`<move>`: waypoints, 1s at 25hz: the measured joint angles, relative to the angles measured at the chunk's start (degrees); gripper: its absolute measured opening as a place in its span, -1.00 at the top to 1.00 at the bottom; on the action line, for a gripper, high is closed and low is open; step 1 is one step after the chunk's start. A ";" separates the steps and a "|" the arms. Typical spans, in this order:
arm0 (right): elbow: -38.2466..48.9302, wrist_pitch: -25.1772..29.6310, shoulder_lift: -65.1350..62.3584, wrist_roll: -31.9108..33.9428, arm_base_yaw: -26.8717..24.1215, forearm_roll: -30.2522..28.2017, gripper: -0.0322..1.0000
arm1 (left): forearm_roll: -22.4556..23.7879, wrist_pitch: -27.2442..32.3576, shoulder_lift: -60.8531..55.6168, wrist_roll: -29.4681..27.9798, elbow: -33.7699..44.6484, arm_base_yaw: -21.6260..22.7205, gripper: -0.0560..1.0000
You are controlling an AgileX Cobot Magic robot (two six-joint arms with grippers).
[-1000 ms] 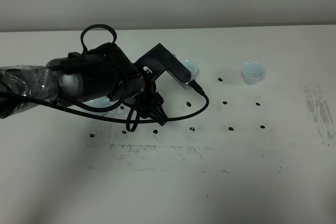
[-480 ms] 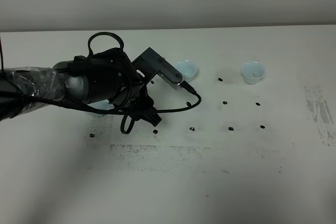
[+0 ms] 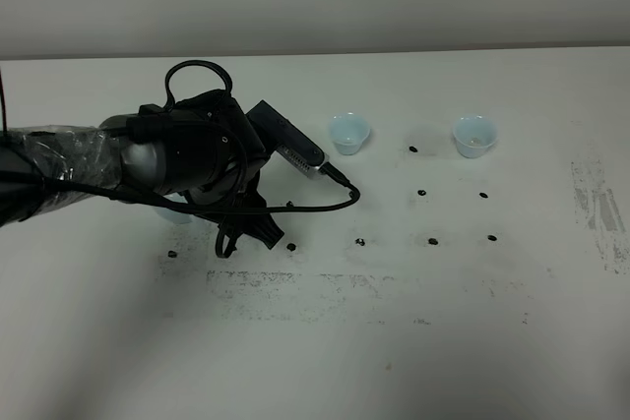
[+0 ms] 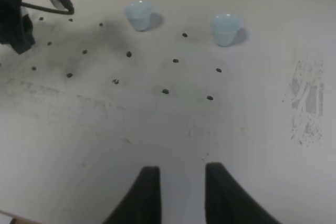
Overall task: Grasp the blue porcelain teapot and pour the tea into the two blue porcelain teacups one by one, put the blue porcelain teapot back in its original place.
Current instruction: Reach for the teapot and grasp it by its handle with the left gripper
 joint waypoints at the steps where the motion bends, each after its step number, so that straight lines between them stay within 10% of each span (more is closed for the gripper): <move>1: 0.00 0.00 0.00 0.00 0.00 0.00 0.48 | -0.23 0.04 0.00 0.00 0.00 0.00 -0.06; 25: 0.00 0.00 0.00 0.00 0.00 0.00 0.48 | -7.90 3.53 0.00 15.31 0.00 -0.53 -0.06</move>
